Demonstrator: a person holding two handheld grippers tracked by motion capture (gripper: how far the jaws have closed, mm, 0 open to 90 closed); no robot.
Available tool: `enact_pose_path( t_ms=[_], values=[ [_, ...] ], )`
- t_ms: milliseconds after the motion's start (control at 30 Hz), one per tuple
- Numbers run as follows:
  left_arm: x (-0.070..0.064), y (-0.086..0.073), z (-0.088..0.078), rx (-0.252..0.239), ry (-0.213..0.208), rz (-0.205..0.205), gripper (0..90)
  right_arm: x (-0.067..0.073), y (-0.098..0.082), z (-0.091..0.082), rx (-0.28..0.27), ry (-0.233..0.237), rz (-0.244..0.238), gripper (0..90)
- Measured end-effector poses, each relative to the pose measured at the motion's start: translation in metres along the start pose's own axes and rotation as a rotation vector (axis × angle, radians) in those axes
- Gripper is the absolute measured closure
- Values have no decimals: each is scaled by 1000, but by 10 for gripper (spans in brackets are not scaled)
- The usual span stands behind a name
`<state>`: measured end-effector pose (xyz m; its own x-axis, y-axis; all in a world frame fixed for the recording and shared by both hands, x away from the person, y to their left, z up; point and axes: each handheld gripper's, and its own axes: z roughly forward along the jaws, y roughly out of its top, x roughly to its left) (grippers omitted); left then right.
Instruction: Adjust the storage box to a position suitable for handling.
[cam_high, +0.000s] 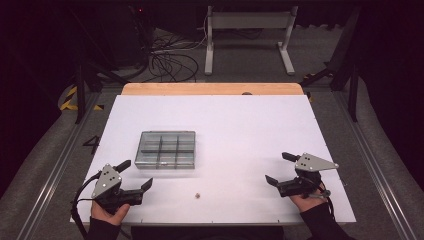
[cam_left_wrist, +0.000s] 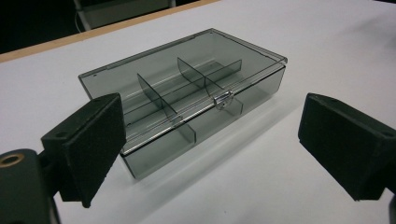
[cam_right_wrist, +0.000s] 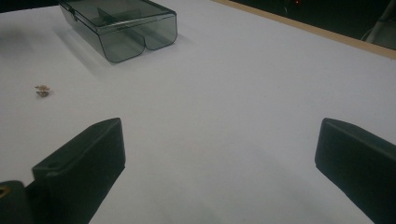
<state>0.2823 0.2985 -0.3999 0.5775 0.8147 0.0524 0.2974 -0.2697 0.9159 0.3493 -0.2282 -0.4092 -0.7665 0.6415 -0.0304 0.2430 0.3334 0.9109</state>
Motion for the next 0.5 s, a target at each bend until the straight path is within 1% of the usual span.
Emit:
enact_pose_path(
  t_ms=[67,100,267,333,500],
  values=[
    [1,0,0,-6,-7,-20,80,0,0,0,1,2,-2,23],
    [2,0,-1,-5,-7,-21,80,0,0,0,3,0,-3,23],
    [2,0,-1,-7,-7,-19,82,0,0,1,-2,3,-9,23],
    [1,1,-1,-1,-2,-11,83,0,0,1,2,8,-6,23],
    [0,2,-1,-2,2,-16,83,0,1,2,9,17,-5,24]
  ],
)
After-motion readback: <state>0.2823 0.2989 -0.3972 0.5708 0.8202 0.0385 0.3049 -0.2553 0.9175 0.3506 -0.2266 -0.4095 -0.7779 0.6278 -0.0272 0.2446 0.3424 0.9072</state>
